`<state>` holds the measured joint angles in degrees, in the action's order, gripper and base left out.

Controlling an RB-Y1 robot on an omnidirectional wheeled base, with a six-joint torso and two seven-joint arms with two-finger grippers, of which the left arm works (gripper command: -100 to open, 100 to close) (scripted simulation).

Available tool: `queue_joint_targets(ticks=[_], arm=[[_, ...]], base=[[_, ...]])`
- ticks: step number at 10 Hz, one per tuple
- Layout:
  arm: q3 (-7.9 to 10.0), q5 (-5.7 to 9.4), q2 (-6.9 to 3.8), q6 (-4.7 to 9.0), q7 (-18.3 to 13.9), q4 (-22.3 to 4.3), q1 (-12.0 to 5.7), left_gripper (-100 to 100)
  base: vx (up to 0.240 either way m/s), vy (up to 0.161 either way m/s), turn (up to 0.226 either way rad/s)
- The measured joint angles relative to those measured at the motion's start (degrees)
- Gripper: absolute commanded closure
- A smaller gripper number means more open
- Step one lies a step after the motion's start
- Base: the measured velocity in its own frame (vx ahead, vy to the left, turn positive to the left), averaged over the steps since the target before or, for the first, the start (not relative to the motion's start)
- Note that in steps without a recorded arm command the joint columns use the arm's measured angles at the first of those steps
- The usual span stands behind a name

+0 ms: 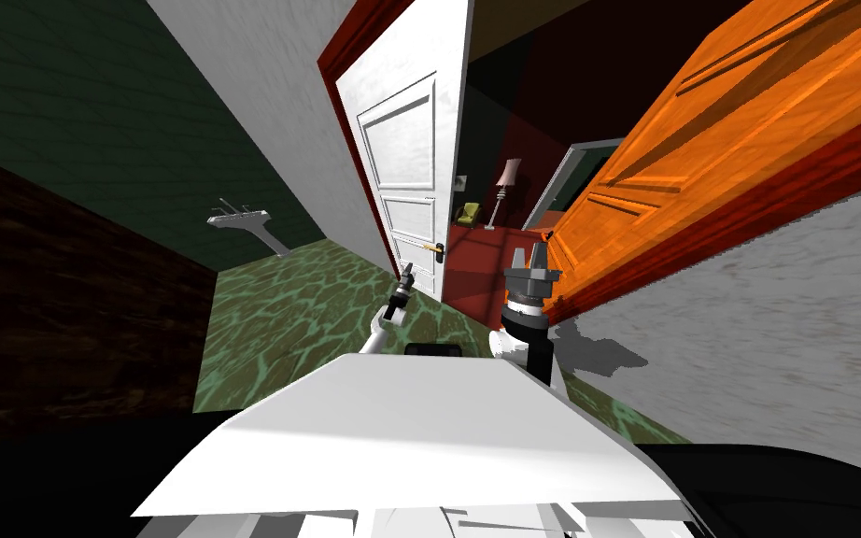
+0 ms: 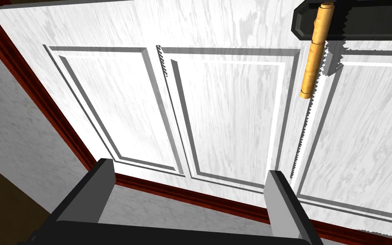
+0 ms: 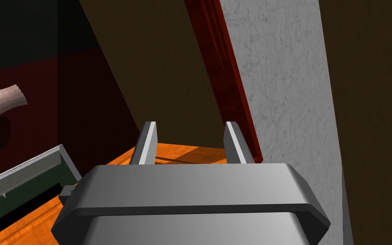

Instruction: Push the door open

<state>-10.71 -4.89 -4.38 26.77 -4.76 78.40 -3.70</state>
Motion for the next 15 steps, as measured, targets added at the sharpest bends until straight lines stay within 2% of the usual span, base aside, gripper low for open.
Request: queue_joint_targets(ticks=[1, 6, 10, 11, 15], arm=[[-0.28, 0.01, -0.15, -0.42, -0.45, -1.0, -0.83, -100], [-1.54, -0.17, 0.52, -0.26, -1.83, -9.08, -5.42, -100], [-2.54, -0.36, 1.35, -0.86, -2.84, -14.45, -8.88, -100], [-2.69, -0.37, 1.61, -0.66, -3.06, -16.31, -9.91, -100], [-3.64, -0.52, 2.47, -1.02, -4.01, -21.08, -12.88, -100]], base=[[0.094, 0.056, -0.025], [0.095, 0.056, -0.027], [0.091, 0.059, -0.024], [0.09, 0.044, -0.027], [0.085, 0.054, -0.021]])
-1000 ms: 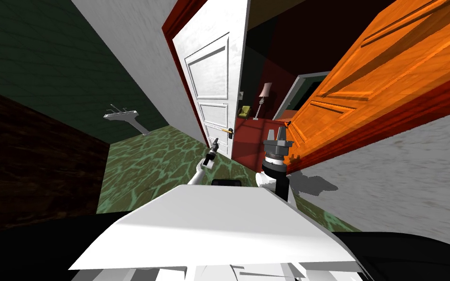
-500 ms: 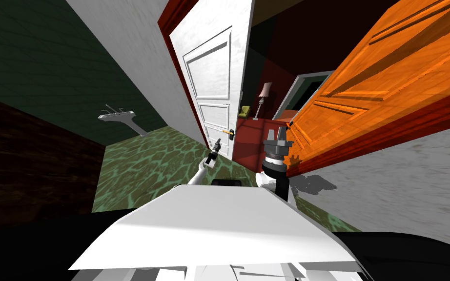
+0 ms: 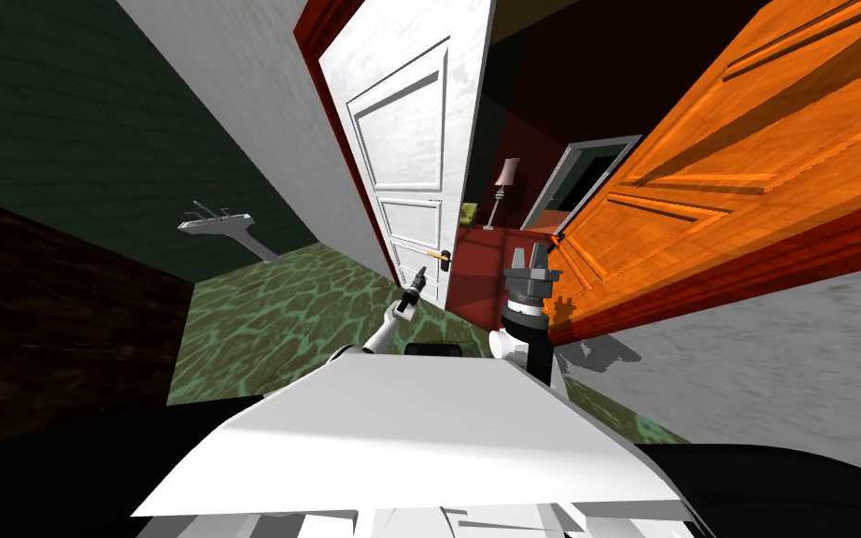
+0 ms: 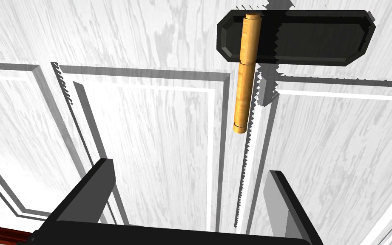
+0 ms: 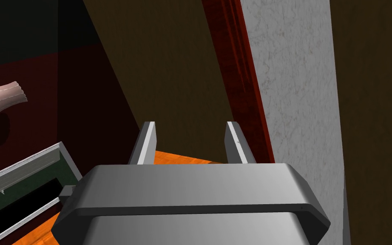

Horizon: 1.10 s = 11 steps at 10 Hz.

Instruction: Push the door open

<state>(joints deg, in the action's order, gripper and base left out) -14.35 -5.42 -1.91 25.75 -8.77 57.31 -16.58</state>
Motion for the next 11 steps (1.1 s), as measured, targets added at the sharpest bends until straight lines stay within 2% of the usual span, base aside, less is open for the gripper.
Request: queue_joint_targets(ticks=[4, 6, 11], arm=[[-0.79, -0.07, 0.81, -0.25, -1.04, -4.64, -2.96, -100], [-1.27, -0.19, 1.63, -0.64, -1.37, -6.63, -4.21, -100], [-2.2, -0.29, 3.13, -0.43, -2.49, -12.55, -7.63, -100]], base=[[0.08, 0.045, -0.02], [0.094, 0.059, -0.028], [0.077, 0.042, -0.018]])
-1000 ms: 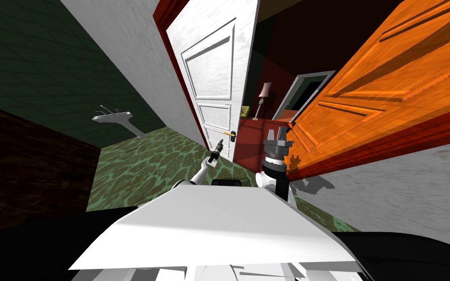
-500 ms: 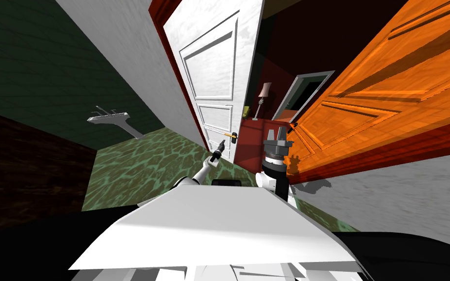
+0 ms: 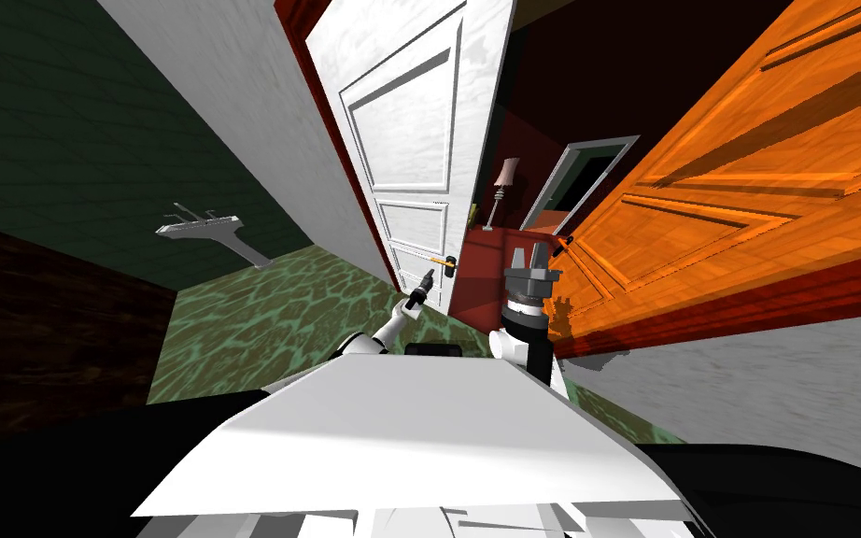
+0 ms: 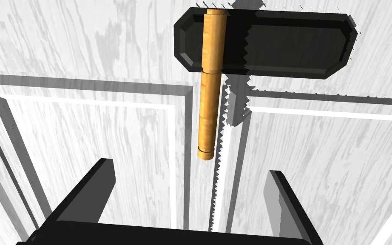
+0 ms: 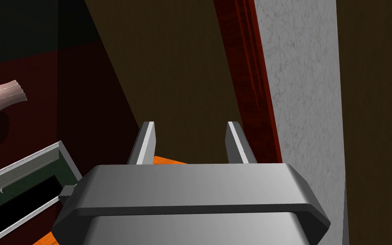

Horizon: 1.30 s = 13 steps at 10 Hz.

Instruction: Push the door open

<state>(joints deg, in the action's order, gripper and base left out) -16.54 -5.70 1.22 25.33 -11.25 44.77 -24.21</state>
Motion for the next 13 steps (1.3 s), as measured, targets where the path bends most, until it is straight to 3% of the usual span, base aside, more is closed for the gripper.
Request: queue_joint_targets(ticks=[2, 3, 5, 6, 8, 10, 11, 12, 13], arm=[[-0.41, -0.11, 1.07, -0.32, -0.29, -1.93, -1.19, -100], [-0.44, -0.12, 1.1, -0.37, -0.34, -2.0, -1.24, -100], [-0.03, 0.05, -0.97, -0.02, -0.31, -3.15, -1.95, -100], [-0.1, 0.01, -1.83, -0.29, -0.26, -2.19, -1.35, -100], [0.16, 0.06, -2.24, -0.59, -0.02, -2.03, -1.25, -100], [0.39, 0.15, -1.54, -0.49, 0.01, -2.13, -1.3, -100], [0.53, 0.19, -0.52, -0.67, 0.08, -2.04, -1.35, -100], [0.54, 0.2, -0.39, -0.72, 0.1, -2.01, -1.39, 100], [0.53, 0.19, -0.47, -0.69, 0.09, -2.02, -1.38, 100]], base=[[0.059, 0.034, -0.011], [0.093, -0.038, -0.028], [0.182, -0.093, -0.025], [0.187, -0.092, -0.016], [0.2, -0.103, -0.027], [0.165, -0.093, -0.024], [0.08, -0.049, 0.002], [-0.012, 0.006, 0.003], [-0.022, 0.018, -0.015]])
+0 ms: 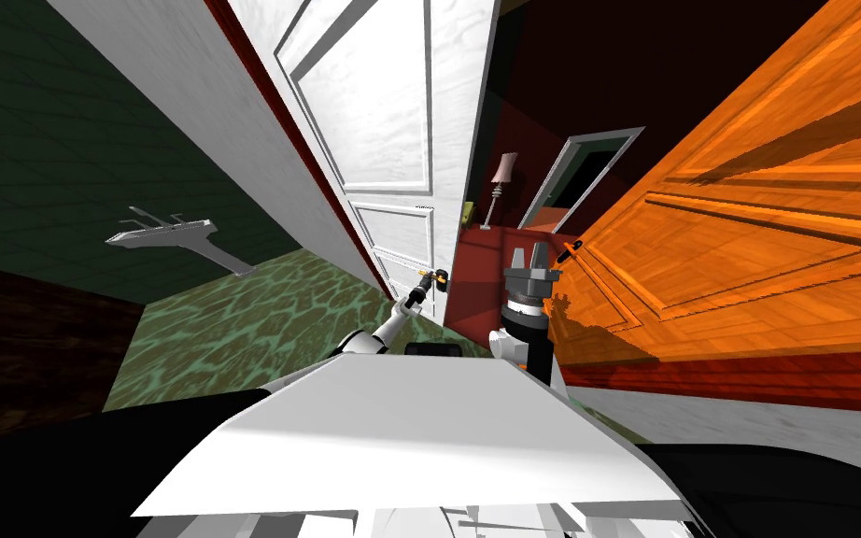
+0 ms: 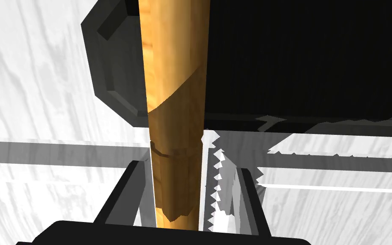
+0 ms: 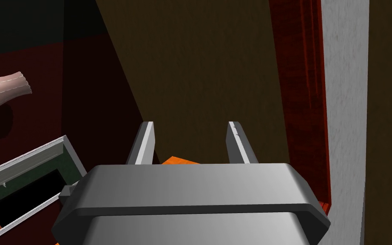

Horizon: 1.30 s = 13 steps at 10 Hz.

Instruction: Push the door open

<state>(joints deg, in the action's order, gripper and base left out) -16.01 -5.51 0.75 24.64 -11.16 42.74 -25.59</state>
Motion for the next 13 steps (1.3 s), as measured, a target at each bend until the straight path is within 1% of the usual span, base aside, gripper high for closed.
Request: queue_joint_targets(ticks=[4, 5, 6, 7, 8, 9, 10, 11, 12, 13], arm=[[0.05, 0.03, 0.03, 0.05, -0.04, 0.16, -0.31, 100], [0.05, 0.03, 0.02, 0.05, -0.04, 0.16, -0.31, 100], [0.26, 0.09, -0.14, -0.2, 0.08, 0.08, -0.13, 100], [0.29, 0.06, -0.67, -0.76, 0.24, 1.34, 1.18, 100], [0.7, 0.17, -1.08, -0.79, 0.44, 1.26, 1.45, 100], [0.97, 0.3, -1.5, -0.74, 0.38, 1.12, 1.15, 100], [1.75, 0.49, -1.44, -0.05, 0.73, -0.23, 0.4, 100], [2.22, 0.58, -1.63, 0.15, 1.09, -0.14, 0.53, 100], [2.54, 0.71, -2.19, -0.38, 1.09, 0.59, 0.76, 100], [3.03, 0.86, -2.43, -0.63, 1.19, 0.48, 0.6, 100]], base=[[-0.003, 0.003, -0.005], [0.073, -0.071, 0.014], [0.135, -0.158, 0.062], [0.138, -0.175, 0.07], [0.091, -0.108, 0.026], [0.121, -0.116, 0.043], [0.138, -0.148, 0.053], [0.142, -0.153, 0.041], [0.161, -0.15, 0.047], [0.14, -0.156, 0.068]])
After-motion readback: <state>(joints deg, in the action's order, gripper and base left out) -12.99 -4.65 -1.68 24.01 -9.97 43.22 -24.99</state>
